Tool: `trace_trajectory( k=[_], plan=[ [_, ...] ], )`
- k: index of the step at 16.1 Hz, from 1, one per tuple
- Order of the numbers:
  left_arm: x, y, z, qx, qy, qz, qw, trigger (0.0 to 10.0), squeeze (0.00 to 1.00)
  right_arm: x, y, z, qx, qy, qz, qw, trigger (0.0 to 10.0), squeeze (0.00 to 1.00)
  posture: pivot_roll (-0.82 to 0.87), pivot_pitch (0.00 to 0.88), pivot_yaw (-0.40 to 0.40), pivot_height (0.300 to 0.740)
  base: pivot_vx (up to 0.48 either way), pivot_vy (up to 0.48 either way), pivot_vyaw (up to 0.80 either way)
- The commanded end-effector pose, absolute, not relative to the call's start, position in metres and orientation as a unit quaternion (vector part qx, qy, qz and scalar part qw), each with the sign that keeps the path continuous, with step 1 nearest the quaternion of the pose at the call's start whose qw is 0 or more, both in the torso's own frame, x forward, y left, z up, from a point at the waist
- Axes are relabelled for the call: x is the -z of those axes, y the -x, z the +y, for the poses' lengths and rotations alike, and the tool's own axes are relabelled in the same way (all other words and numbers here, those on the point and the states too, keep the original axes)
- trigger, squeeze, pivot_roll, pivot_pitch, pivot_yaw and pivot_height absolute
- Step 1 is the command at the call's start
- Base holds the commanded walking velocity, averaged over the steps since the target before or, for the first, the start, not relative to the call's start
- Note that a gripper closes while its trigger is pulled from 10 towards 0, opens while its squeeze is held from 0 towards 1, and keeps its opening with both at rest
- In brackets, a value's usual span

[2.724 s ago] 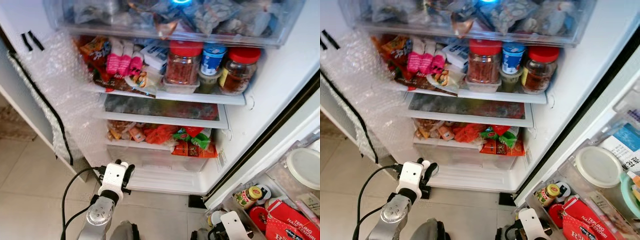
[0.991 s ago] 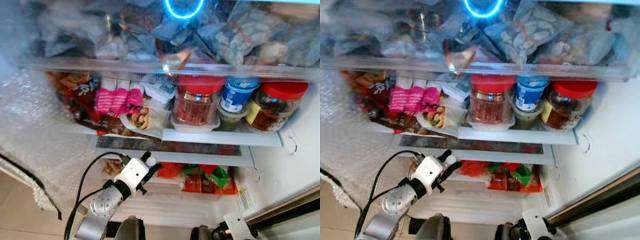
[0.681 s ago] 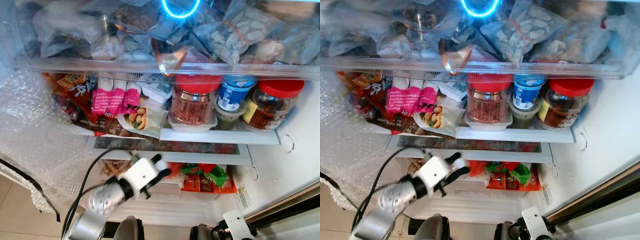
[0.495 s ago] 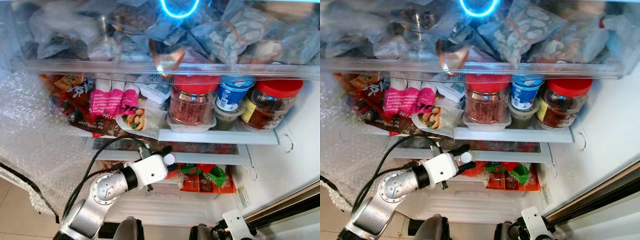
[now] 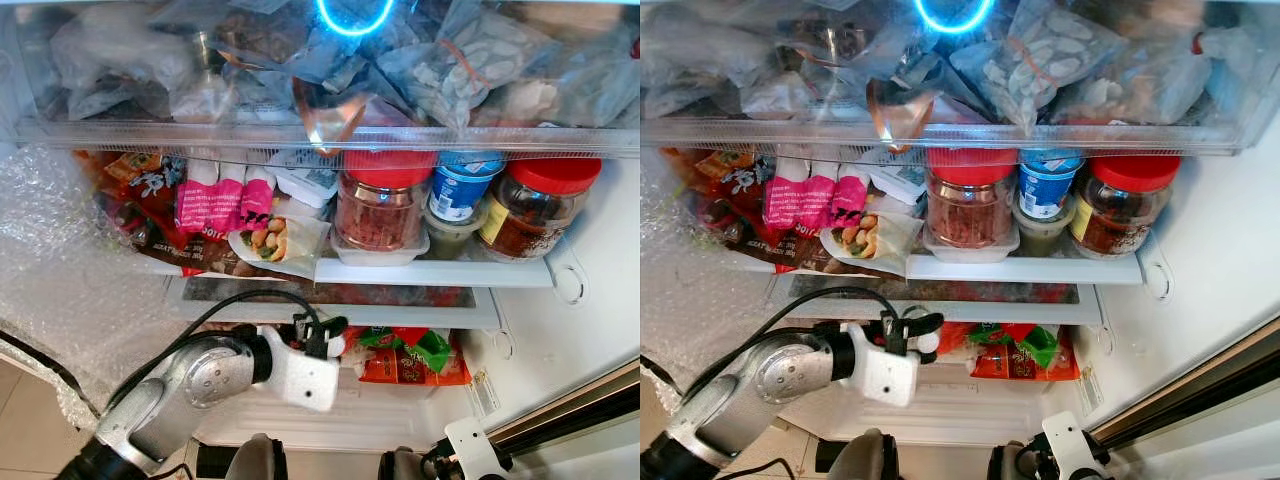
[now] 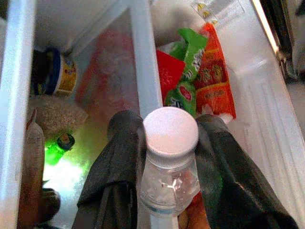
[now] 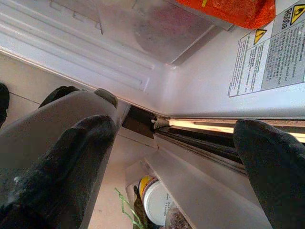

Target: Restocking fridge

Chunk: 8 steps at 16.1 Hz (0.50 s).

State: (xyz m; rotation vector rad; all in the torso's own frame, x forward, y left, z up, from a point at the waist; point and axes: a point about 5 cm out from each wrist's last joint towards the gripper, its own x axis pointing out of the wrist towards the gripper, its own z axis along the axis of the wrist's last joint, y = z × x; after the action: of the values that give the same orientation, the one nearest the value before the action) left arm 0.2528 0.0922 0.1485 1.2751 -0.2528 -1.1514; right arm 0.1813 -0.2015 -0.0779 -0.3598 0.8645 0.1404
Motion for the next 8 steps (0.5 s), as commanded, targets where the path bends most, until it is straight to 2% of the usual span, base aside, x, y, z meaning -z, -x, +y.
trace_trajectory(
  k=[1,4,8],
  plan=[
    [-0.141,-0.252,0.095,0.508,-0.578,-0.093,0.632,10.0,0.00,0.102,-0.131,-0.195,-0.087,0.154,0.505,0.845,10.0,0.00,-0.01,0.172,0.019,0.643,0.000,0.000,0.00],
    [-0.133,-0.262,0.115,0.474,-0.656,-0.070,0.584,10.0,0.00,0.102,-0.131,-0.195,-0.084,0.151,0.502,0.847,10.0,0.00,-0.02,0.173,0.021,0.643,0.000,0.000,0.00],
    [-0.139,-0.273,0.120,0.430,-0.686,-0.079,0.581,10.0,0.00,0.102,-0.132,-0.194,-0.083,0.148,0.502,0.848,10.0,0.00,-0.02,0.173,0.023,0.643,0.000,0.000,0.00]
  ],
)
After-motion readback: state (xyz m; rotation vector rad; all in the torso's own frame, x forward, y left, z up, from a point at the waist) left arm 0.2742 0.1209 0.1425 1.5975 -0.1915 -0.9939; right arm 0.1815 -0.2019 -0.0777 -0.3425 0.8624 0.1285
